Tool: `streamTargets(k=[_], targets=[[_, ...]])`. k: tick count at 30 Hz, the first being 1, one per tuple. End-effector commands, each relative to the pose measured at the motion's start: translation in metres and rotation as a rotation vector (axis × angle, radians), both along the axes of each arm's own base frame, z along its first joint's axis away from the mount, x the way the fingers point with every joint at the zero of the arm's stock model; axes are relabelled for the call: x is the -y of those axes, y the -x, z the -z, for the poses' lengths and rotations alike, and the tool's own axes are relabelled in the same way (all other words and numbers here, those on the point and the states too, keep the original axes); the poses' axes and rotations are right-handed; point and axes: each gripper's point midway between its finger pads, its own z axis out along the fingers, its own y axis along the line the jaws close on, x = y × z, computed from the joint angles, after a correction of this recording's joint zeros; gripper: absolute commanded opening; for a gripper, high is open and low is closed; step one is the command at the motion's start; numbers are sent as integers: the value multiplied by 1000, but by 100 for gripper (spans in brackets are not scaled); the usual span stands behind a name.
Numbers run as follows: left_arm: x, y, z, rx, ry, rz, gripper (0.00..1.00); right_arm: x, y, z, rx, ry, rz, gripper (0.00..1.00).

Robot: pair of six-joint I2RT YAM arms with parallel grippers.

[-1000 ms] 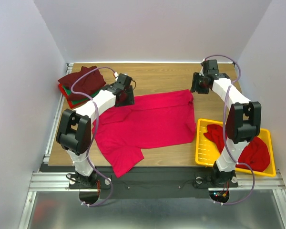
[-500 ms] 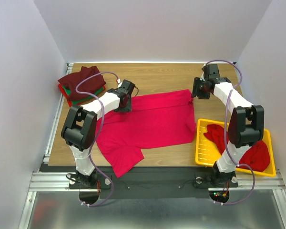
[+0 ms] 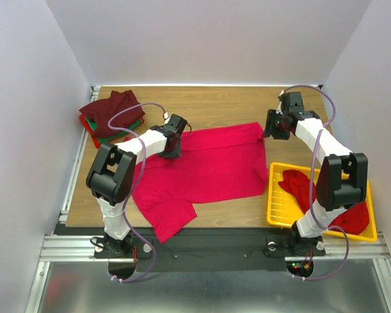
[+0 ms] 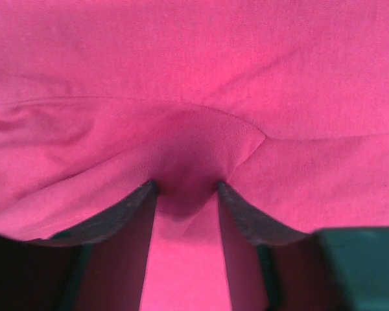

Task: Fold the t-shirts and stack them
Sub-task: Fold the tshirt

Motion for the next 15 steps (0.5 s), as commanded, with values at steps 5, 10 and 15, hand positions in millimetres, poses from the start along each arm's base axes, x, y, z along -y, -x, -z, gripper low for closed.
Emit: streamTargets(k=[5,10,15], targets=[[6,-4,8,-11,-5,35,36,1,-6,-20,67,8,-7,54],[14,-11,-1,-14,15,51,10,-1,-13,-22,73,6,-6,54],[20,-24,-21,-1,47,86,0,-2,-14,-28,86,-5,-6,54]])
